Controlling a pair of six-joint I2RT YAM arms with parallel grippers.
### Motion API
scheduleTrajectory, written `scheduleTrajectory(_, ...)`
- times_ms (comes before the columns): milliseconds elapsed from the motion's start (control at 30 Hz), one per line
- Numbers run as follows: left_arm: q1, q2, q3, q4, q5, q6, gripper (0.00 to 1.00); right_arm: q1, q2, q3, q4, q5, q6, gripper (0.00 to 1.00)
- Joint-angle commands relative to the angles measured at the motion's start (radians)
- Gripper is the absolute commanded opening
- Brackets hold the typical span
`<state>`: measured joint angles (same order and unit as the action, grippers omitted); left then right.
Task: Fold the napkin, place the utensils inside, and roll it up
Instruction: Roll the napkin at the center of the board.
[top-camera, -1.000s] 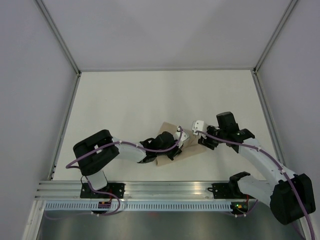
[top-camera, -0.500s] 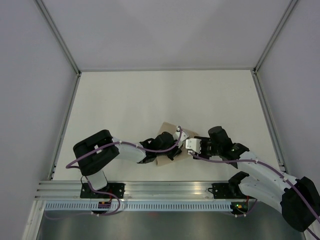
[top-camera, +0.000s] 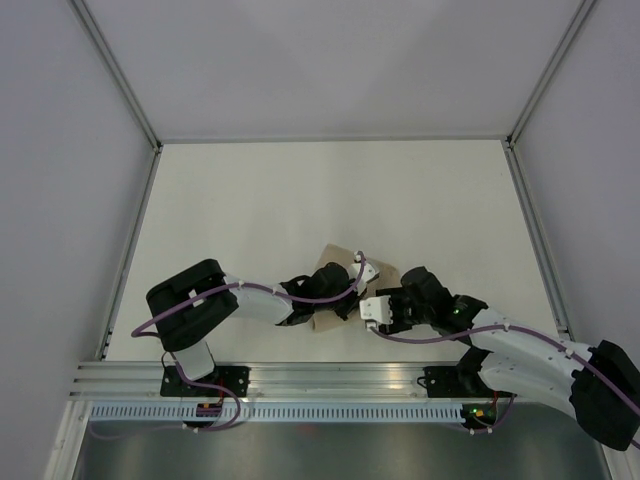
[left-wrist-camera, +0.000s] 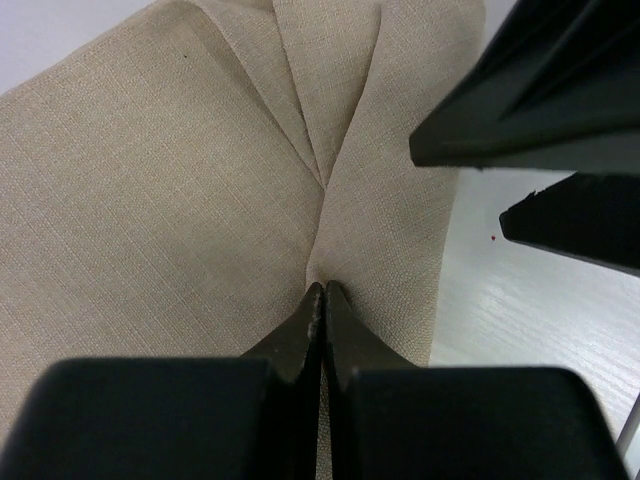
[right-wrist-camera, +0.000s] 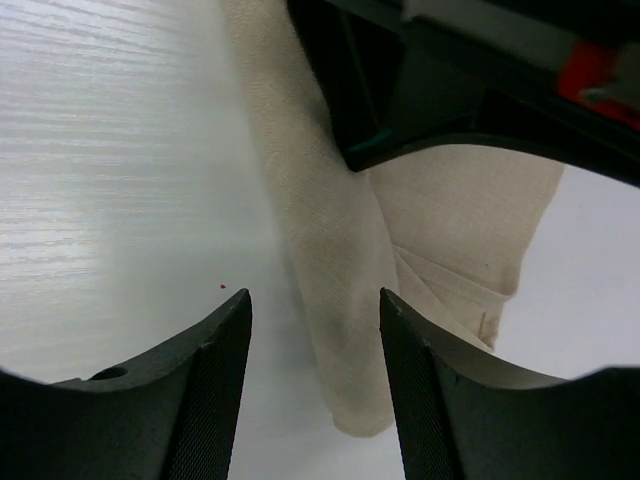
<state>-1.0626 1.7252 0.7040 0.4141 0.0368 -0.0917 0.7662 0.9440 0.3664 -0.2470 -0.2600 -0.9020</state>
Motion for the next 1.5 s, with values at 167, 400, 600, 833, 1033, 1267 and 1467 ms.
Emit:
scheduleTrajectory(167,-0.002,0.031,-0.005,-0.101,-0.003,-0.019,0.02,0.077,0.079,-0.098,0.200,0.151,-0.015,0.58)
scheduleTrajectory(400,-0.002,0.028,0.002,-0.110,0.008,-0.011,0.02,0.081,0.119,-0.136,0.305,0.205,-0.043,0.49)
scheduleTrajectory(600,-0.002,0.027,0.002,-0.104,0.021,-0.013,0.02,0.087,0.147,-0.144,0.295,0.206,-0.052,0.34)
scheduleTrajectory(833,0.085,-0.085,-0.006,-0.080,0.061,-0.100,0.12,0.096,0.184,-0.095,0.138,0.231,-0.057,0.12)
scheduleTrajectory(1033,0.171,-0.107,0.093,-0.185,0.084,-0.154,0.22,0.094,0.176,-0.037,-0.026,0.251,-0.020,0.10)
scheduleTrajectory(1267,0.196,0.060,0.329,-0.368,0.086,-0.152,0.21,0.094,0.190,0.075,-0.254,0.278,0.060,0.07)
scheduleTrajectory(1467,0.207,0.220,0.512,-0.454,0.158,-0.128,0.18,0.096,0.261,0.130,-0.362,0.282,0.049,0.07)
